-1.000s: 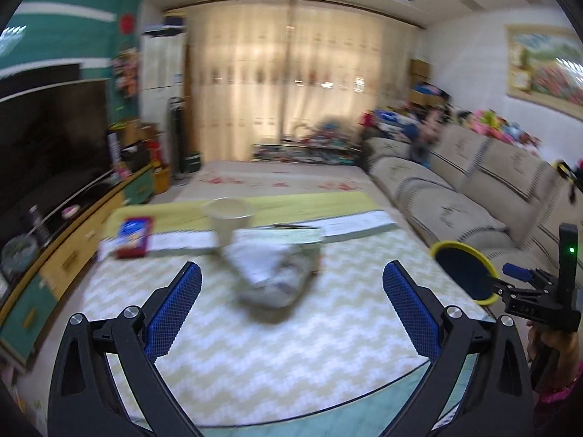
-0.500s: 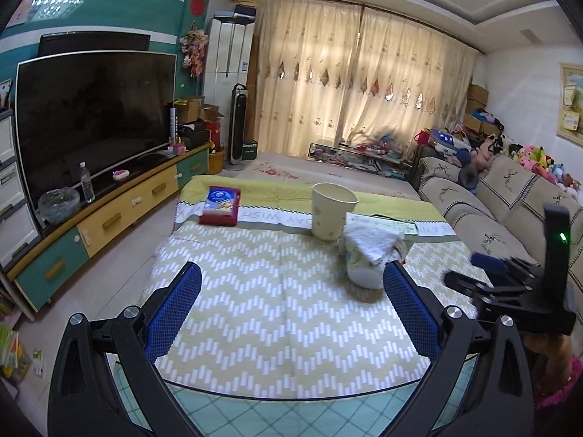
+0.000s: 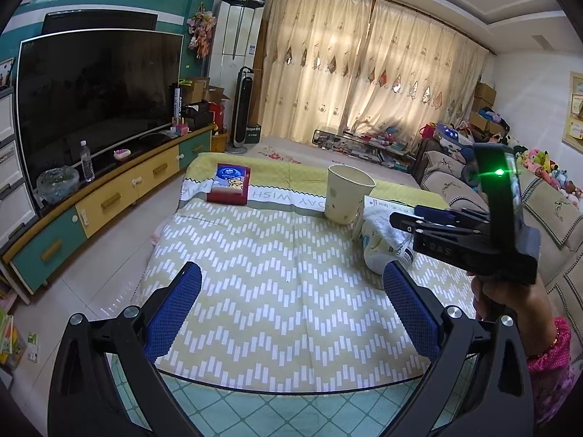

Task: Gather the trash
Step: 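Grasp the white tissue with the right gripper and lift it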

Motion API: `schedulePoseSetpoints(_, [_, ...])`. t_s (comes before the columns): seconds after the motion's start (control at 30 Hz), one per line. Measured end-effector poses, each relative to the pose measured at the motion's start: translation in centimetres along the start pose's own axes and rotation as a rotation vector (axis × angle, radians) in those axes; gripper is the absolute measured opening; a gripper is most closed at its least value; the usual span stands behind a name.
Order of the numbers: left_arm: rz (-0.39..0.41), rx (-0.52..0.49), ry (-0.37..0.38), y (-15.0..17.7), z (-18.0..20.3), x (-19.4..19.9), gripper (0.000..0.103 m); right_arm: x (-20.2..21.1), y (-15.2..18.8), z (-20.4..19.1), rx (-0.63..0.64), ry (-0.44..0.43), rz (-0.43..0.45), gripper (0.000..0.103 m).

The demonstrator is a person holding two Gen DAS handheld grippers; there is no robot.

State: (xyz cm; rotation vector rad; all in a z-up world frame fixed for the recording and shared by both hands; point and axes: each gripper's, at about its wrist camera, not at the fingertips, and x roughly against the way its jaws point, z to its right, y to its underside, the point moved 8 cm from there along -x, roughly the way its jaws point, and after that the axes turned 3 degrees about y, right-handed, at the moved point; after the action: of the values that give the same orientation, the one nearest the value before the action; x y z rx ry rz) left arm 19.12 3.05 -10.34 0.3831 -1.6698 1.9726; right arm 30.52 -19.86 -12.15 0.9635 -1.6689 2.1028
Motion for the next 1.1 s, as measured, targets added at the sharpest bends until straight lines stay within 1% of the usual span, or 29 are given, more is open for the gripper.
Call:
schedulePoseSetpoints(0.03, [-0.002, 0.000, 0.002, 0.1, 0.0, -0.1, 0.098, 0.0, -0.1, 0.1, 0.000, -0.001, 0.000, 0.028])
schedulePoseSetpoints(0.07, [-0.003, 0.001, 0.004, 0.1, 0.0, -0.2, 0.098, 0.1, -0.2, 0.2, -0.005, -0.010, 0.005, 0.026])
schedulePoseSetpoints(0.1, [-0.006, 0.002, 0.005, 0.2, 0.1, -0.4, 0.098, 0.2, -0.1, 0.4, -0.006, -0.016, 0.007, 0.017])
schedulePoseSetpoints(0.13, [-0.010, 0.003, 0.008, 0.3, 0.3, -0.6, 0.098, 0.2, -0.2, 0.3, -0.005, -0.023, 0.008, 0.013])
schedulePoseSetpoints(0.23, [-0.019, 0.003, 0.018, 0.6, 0.4, -1.0, 0.098, 0.6, -0.2, 0.3, -0.016, -0.066, -0.003, 0.006])
schedulePoseSetpoints(0.43, [-0.020, -0.006, 0.026, 0.8, 1.2, -1.2, 0.098, 3.3, -0.7, 1.1, -0.068, -0.120, 0.041, 0.004])
schedulePoseSetpoints(0.53, [-0.022, -0.009, 0.031, 0.9, 1.5, -1.3, 0.098, 4.8, -1.1, 1.3, -0.095, -0.162, 0.056, 0.004])
schedulePoseSetpoints(0.7, [-0.026, -0.017, 0.042, 1.2, 2.2, -1.4, 0.098, 6.6, -1.1, 1.9, -0.126, -0.192, 0.073, 0.004])
schedulePoseSetpoints(0.9, [-0.037, -0.031, 0.056, 1.5, 3.0, -1.7, 0.098, 8.7, -1.4, 2.9, -0.145, -0.188, 0.110, 0.004])
schedulePoseSetpoints(1.1, [-0.044, -0.041, 0.060, 1.6, 3.4, -2.1, 0.098, 11.1, -2.6, 3.9, -0.167, -0.204, 0.166, 0.004])
